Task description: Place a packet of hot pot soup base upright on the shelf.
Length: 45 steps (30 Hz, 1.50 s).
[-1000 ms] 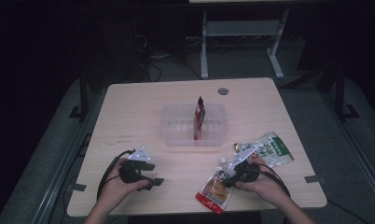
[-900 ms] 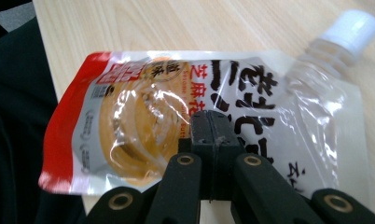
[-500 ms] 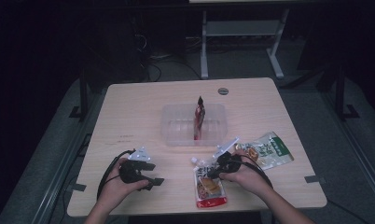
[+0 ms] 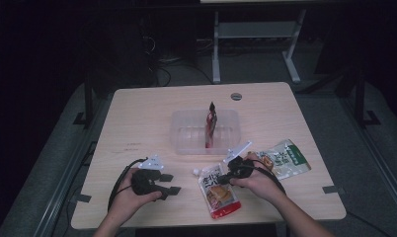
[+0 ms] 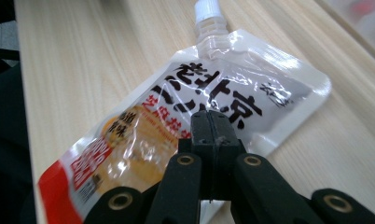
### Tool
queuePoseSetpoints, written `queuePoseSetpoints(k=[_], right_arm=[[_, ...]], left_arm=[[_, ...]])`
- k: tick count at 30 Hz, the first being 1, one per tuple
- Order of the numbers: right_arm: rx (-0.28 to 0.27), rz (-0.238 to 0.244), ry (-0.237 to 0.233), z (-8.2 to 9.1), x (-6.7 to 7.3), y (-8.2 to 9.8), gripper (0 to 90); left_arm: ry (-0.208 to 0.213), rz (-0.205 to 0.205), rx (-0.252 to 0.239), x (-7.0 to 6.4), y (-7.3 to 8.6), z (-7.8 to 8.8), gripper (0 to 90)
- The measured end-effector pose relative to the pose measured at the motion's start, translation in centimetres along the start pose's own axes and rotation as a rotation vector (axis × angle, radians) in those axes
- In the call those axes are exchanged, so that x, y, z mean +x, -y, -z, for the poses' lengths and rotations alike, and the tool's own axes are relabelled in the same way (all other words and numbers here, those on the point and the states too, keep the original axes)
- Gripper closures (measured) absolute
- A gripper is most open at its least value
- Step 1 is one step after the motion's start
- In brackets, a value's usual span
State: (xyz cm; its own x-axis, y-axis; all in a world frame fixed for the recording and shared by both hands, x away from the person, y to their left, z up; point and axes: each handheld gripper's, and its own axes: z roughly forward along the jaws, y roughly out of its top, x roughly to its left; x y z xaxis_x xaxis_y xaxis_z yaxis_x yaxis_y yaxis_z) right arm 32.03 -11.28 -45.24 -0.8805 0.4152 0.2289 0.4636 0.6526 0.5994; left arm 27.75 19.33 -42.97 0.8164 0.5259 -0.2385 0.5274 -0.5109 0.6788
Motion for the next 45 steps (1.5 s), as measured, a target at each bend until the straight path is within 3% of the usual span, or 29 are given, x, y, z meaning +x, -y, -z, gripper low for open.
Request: queuePoseSetpoints(k=[3,5,7,14,22,29,38,43,45], right_arm=[[-0.003,-0.011,0.002,0.6,0.1,0.5,90.0],[0.003,-0.012,0.001,1.0,0.2,1.0,90.0],[0.006,-0.019,-0.002,1.3,0.4,1.6,90.0],[0.019,-0.013,-0.021,2.4,1.0,3.1,90.0],[0.058,0.007,-0.03,1.7,1.1,3.5,90.0],[0.062,0.027,-0.058,1.0,1.3,3.3,90.0],[0.057,0.076,-0.096,-0.8,2.5,1.6,90.0],[0.055,0.112,-0.122,-2.2,3.5,0.3,90.0],[0.052,0.127,-0.122,-2.5,3.9,-0.1,90.0]], left_arm=[[0.029,-0.03,-0.006,-1.1,-0.8,-1.0,66.3],[0.036,-0.065,0.02,-1.7,-1.5,-1.8,78.1],[0.054,-0.063,0.031,-2.2,-2.0,-2.7,89.0],[0.078,-0.066,0.063,-3.6,-3.6,-6.1,90.0],[0.034,-0.083,0.115,-3.4,-4.3,-8.9,89.9],[-0.012,-0.102,0.125,-2.5,-4.8,-9.4,90.0],[-0.05,-0.069,0.12,-1.2,-5.1,-9.1,90.0],[-0.07,-0.074,0.124,-0.5,-5.2,-8.9,90.0],[-0.075,-0.054,0.102,-0.6,-5.3,-8.9,90.0]])
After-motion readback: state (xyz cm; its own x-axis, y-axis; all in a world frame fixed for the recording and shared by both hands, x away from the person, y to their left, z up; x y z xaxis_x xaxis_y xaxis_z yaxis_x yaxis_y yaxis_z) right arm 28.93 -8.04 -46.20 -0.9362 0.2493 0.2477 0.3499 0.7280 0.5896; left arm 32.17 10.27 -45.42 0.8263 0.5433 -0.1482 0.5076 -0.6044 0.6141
